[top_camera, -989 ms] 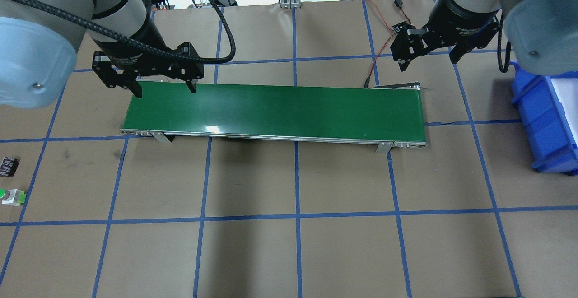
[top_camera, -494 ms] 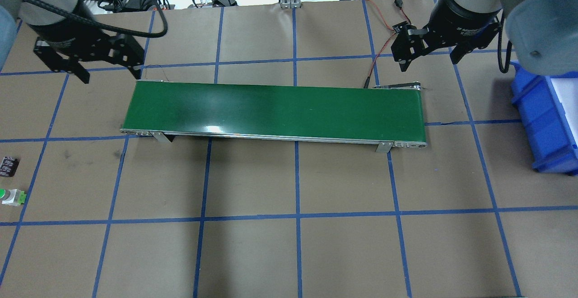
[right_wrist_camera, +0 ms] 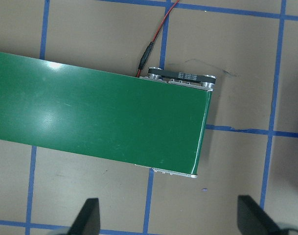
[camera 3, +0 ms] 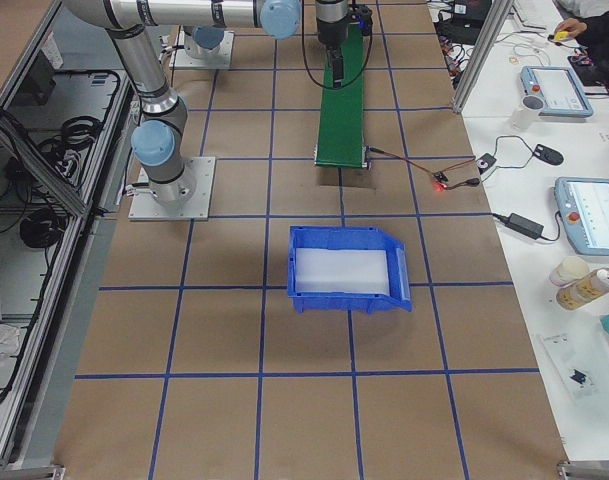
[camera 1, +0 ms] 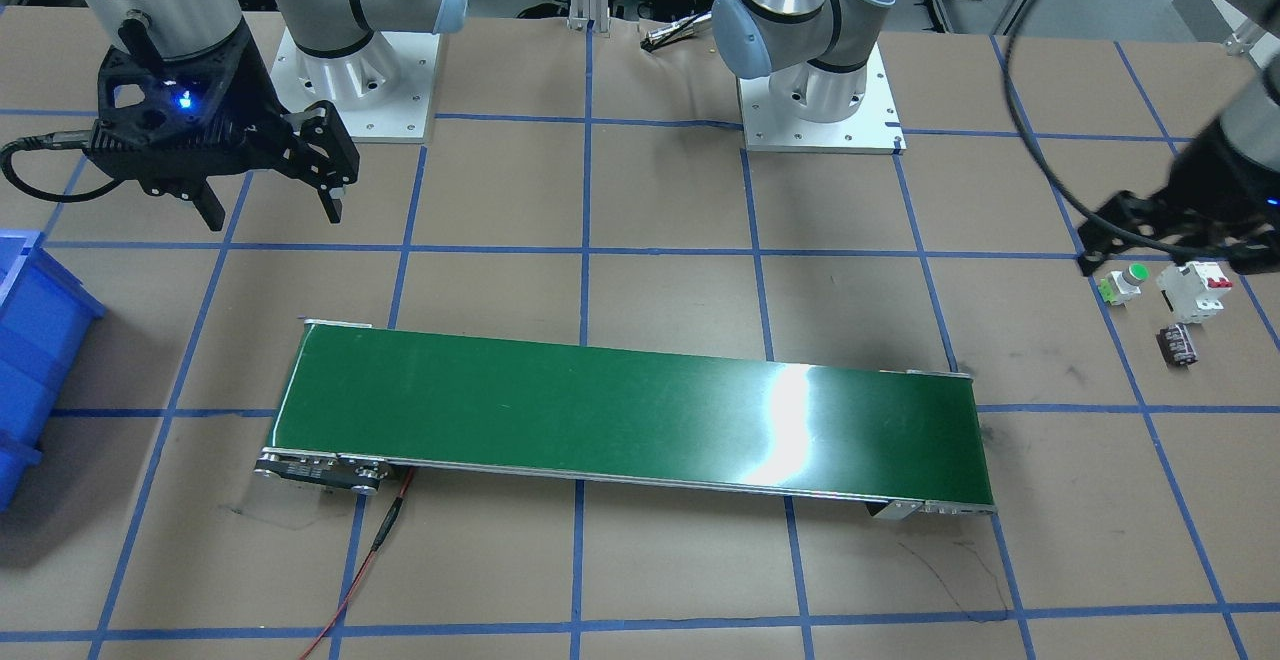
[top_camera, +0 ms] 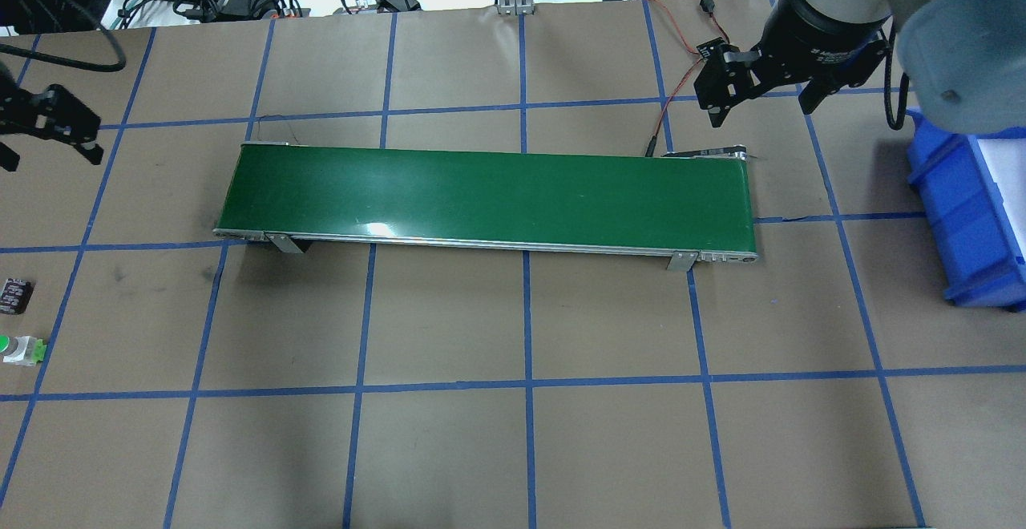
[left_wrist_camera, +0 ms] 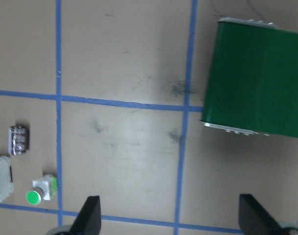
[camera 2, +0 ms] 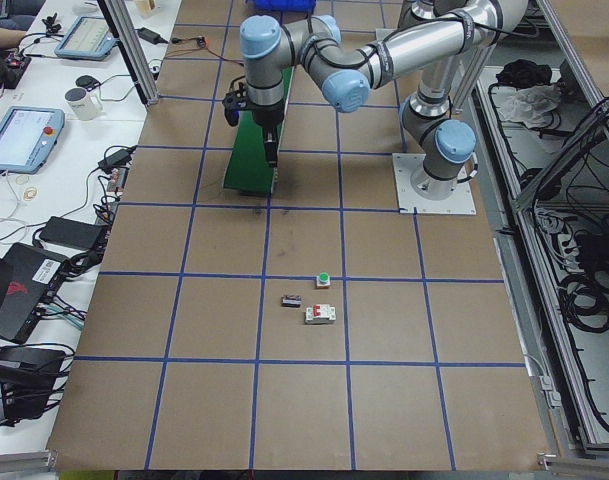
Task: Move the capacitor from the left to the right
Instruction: 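Move the left gripper off the conveyor toward the black capacitor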
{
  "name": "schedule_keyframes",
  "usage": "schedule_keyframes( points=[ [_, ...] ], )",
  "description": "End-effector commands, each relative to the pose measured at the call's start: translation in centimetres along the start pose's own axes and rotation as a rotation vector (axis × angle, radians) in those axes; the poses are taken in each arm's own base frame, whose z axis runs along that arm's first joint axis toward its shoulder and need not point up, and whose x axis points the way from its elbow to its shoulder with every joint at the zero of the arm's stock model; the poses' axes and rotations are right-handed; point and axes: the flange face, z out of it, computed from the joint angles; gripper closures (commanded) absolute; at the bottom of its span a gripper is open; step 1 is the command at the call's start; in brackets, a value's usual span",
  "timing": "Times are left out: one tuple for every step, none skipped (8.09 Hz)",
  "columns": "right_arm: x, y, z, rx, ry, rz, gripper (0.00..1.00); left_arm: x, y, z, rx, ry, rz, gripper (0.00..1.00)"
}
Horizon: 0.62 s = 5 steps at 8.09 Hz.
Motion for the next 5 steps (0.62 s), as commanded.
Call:
schedule_keyframes(
  points=[
    [0.0,0.0,0.0,0.0,0.0,-0.002,0.0,-13.7,-1.9,6.4,0.041,-0.078,0.147,0.0],
    [0.0,0.0,0.0,0.0,0.0,-0.002,0.0,-16.7,-1.9,9.0,0.027,-0.073,0.17,0.0],
    [0.0,0.0,0.0,0.0,0.0,0.0,0.0,-19.2,-1.6,11.1,0.009,-0.062,0.2,0.0],
    [0.0,0.0,0.0,0.001,0.0,0.0,0.0,-21.5,-1.1,13.8,-0.023,-0.033,0.225,0.0],
    [0.0,0.0,0.0,0.0,0.0,0.0,0.0,-24.1,-0.2,16.5,-0.051,0.001,0.202,0.0]
  ],
)
